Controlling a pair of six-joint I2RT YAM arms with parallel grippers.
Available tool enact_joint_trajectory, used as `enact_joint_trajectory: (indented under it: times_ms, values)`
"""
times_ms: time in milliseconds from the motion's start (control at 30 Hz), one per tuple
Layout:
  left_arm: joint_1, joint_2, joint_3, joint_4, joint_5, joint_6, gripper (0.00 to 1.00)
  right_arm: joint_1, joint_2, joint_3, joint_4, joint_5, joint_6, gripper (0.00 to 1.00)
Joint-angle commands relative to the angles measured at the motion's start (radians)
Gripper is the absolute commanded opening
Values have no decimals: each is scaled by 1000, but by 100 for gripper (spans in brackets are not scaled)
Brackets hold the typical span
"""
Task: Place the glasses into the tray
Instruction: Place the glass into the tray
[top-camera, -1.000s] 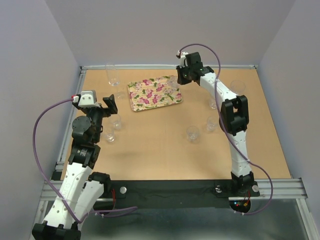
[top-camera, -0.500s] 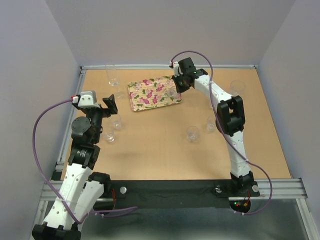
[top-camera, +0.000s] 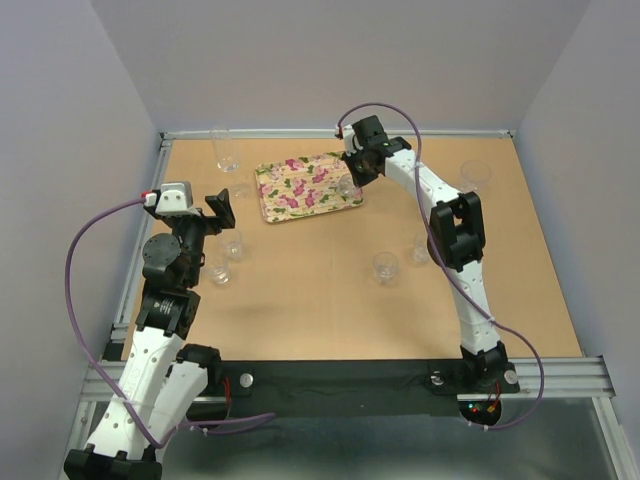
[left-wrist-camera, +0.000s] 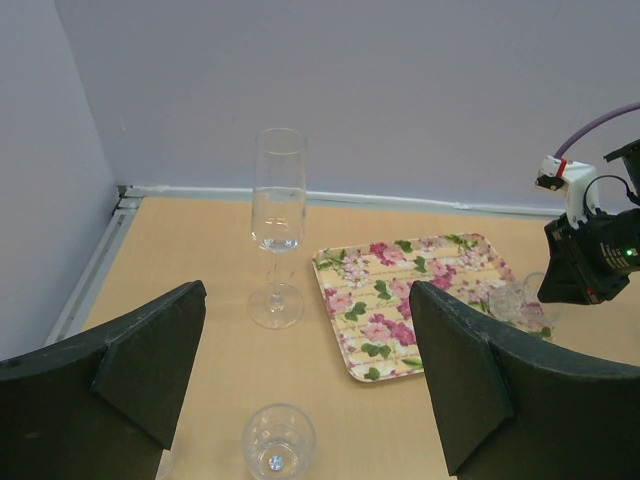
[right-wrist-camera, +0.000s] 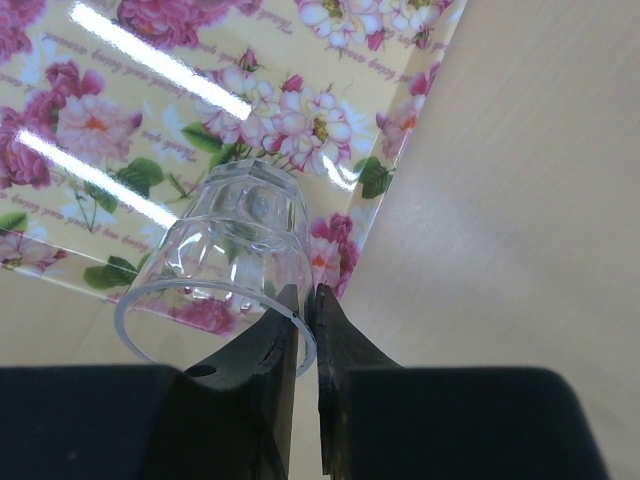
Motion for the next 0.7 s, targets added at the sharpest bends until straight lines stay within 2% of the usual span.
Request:
enact_joint_trajectory:
  times_ms: [0, 667]
  values:
    - [-1, -18, -11, 60, 11, -4, 94, 10, -16, 43, -36, 26, -23, 3]
    - [-1, -26, -13, 62, 11, -2, 94, 8, -91, -14, -59, 23, 2, 7]
